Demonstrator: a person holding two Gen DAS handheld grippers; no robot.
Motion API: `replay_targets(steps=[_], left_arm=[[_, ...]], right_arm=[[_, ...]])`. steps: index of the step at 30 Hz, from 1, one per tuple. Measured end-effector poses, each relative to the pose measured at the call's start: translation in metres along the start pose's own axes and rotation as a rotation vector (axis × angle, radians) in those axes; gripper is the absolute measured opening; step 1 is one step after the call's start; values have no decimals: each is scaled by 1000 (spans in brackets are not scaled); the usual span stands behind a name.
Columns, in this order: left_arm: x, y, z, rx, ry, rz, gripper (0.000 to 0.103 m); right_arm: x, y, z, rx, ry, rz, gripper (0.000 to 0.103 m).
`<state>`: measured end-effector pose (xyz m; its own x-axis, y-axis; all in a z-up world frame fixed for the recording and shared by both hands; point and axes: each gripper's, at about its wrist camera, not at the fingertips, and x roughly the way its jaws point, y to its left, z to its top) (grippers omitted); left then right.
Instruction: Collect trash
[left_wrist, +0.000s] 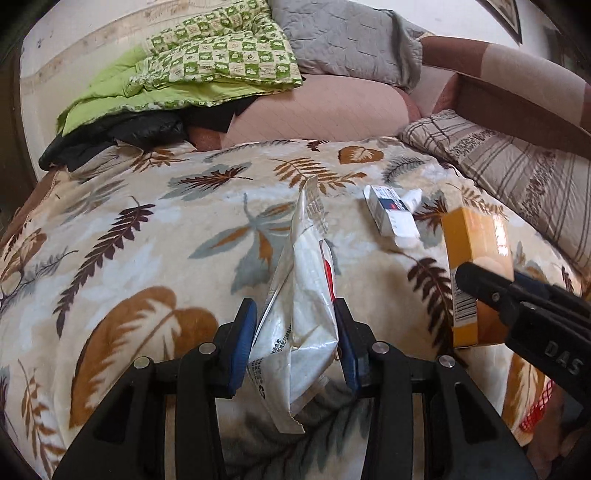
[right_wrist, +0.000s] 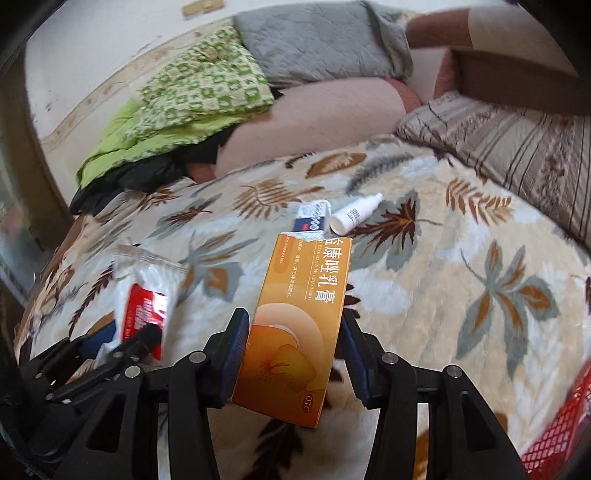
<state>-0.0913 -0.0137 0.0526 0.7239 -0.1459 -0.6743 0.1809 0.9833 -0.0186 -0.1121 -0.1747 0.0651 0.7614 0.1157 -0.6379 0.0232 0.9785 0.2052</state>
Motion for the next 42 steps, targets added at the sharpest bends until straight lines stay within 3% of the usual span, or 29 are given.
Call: replay_targets(steps=[6,15,25,42], left_arm=[[2,-10,-5,35,-29,19,40],[7,0,-4,-14,-9,26,41],[7,1,-5,-15,-8,21,41],[2,-6,-3,12,-32,15,41]], right_arm=[[-19,14,-13,-91,-47,-45,53],[-14,-17,-12,25,-10,-77,53],[-13,-6,-14,-31,-26,-94,53],[-12,-11,-13,-16,-21,-98,53]])
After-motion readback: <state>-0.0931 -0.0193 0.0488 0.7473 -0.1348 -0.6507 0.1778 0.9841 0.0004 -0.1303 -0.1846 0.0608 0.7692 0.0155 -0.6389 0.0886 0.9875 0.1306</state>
